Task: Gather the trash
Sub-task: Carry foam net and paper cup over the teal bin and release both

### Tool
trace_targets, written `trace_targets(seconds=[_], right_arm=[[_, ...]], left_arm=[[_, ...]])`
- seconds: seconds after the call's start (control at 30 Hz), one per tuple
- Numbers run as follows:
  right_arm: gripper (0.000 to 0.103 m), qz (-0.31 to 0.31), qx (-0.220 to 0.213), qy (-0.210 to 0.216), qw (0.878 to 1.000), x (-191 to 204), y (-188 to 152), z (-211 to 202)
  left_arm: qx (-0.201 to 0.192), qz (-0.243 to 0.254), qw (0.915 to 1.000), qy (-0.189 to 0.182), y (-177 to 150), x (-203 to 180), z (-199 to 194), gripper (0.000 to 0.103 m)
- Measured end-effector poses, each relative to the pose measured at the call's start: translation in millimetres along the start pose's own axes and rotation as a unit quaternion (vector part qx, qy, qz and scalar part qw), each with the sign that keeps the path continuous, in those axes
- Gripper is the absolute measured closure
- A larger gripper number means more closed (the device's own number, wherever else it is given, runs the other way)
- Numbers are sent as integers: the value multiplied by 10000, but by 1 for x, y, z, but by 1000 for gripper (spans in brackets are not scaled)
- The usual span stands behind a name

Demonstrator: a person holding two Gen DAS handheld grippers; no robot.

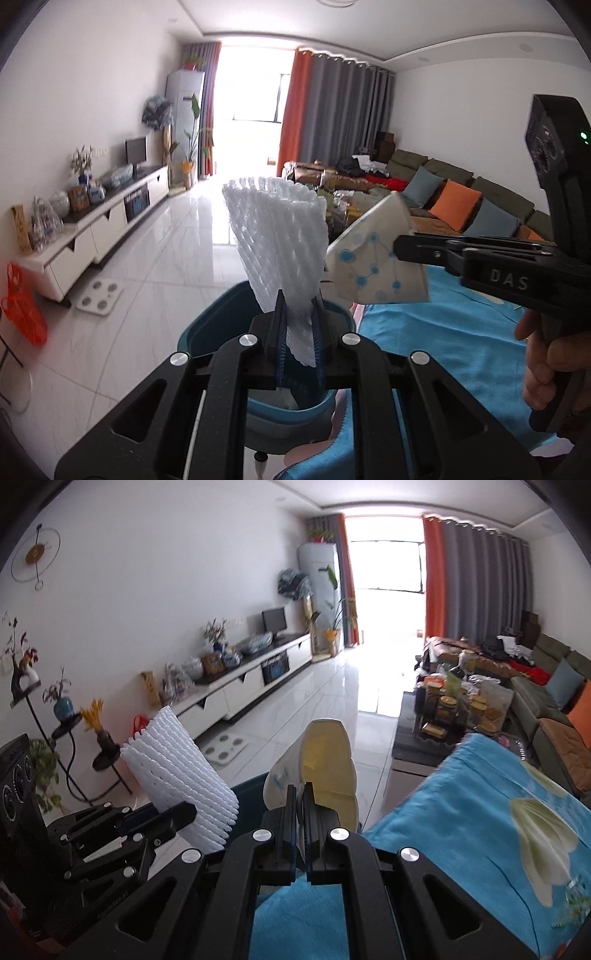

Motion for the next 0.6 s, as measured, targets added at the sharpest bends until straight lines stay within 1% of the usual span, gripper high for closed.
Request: trace_targets(seconds=[0.1, 0.17, 0.2, 0.3, 0.43, 0.6], right_arm=[[101, -103, 280, 4, 9996, 3, -3, 24], [101, -143, 478, 17, 9988, 5, -6, 42], [101, -151, 537, 12, 9984, 5, -9, 48], [101, -173, 795, 29, 9967, 8, -18, 68], [101, -201, 1133, 60, 9933, 12, -28, 89], [101, -273, 1457, 35, 9889, 15, -34, 109]], left_arm=[[224, -163, 9996, -60, -11, 7, 21, 90], [436, -260, 9986, -164, -21, 13, 37, 90], [512, -291, 9981, -166, -28, 3, 49, 90], [801, -439, 9957, -146, -48, -2, 79, 90], [996, -550, 9932, -237, -58, 1, 103, 90], [1186, -612, 9908, -221, -72, 4, 125, 90]])
Point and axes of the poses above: each gripper's, at about its wrist camera, not at the fingertips, and z roughly the way its jaws point, x to its left, y to its top, the point moved 10 cm from there along z, roughly the way its jaws point, and after that the axes turned 1 degree about x, right-handed, at the moved point
